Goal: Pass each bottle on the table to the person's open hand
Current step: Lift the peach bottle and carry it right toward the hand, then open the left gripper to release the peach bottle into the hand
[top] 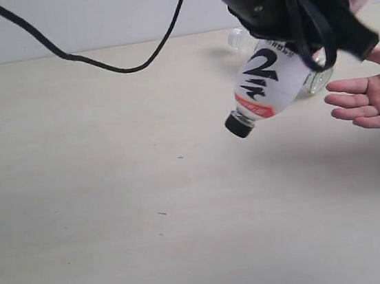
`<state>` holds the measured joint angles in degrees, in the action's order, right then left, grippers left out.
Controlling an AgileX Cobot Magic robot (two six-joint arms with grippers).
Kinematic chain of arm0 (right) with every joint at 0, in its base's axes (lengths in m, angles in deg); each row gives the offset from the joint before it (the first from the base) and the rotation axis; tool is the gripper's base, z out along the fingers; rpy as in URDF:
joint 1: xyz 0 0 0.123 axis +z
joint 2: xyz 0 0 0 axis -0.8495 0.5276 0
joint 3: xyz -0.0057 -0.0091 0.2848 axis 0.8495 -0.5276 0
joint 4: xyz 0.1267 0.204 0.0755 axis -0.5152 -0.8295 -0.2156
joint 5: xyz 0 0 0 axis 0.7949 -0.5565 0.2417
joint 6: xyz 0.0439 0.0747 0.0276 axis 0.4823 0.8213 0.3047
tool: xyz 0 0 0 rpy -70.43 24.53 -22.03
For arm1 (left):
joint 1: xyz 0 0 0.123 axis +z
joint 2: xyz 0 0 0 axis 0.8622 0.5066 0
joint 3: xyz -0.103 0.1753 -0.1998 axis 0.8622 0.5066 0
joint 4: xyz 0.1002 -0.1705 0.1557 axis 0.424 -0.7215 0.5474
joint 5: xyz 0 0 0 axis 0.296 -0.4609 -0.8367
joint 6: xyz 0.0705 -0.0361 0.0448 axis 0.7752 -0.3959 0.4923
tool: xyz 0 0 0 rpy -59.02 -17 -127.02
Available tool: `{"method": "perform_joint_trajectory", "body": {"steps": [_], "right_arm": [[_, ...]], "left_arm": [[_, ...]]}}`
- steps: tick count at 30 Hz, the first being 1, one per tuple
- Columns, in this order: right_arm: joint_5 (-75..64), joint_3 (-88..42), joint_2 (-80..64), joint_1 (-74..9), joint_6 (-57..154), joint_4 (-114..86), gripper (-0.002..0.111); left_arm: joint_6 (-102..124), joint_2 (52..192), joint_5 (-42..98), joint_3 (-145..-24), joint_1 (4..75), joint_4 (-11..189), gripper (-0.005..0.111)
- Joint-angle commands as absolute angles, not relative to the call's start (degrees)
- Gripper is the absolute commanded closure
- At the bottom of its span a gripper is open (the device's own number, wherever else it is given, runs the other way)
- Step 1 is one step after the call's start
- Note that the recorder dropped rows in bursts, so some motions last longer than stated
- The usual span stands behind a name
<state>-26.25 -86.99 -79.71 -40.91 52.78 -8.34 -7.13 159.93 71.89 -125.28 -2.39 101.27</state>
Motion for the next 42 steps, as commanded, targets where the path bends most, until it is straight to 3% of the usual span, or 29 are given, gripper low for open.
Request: {"method": "perform_joint_trajectory", "body": {"steps": [1,8,18,30,42], "right_arm": [[-26.03,-87.13,-80.05,-41.15,52.57,-8.14,0.108],[-26.03,-87.13,-80.05,-41.15,52.57,-8.14,0.108],[-26.03,-87.13,-80.05,-41.15,52.57,-8.14,0.108],[-26.03,-87.13,-80.05,-41.15,52.57,-8.14,0.108],[-26.03,-87.13,-80.05,-41.15,52.57,-8.14,0.108]], "left_arm": [[-24.71,158.82,72.77,-128.32,-2.69,96.82,0.107],[-37.58,159.03,65.22,-129.03,-2.58,88.76,0.107],[-36.85,164.81,56.80,-129.03,1.23,70.26,0.107],[-17.38,174.97,52.52,-130.32,3.31,51.21,0.107],[-12.70,182.93,50.58,-137.05,3.56,48.76,0.107]]}}
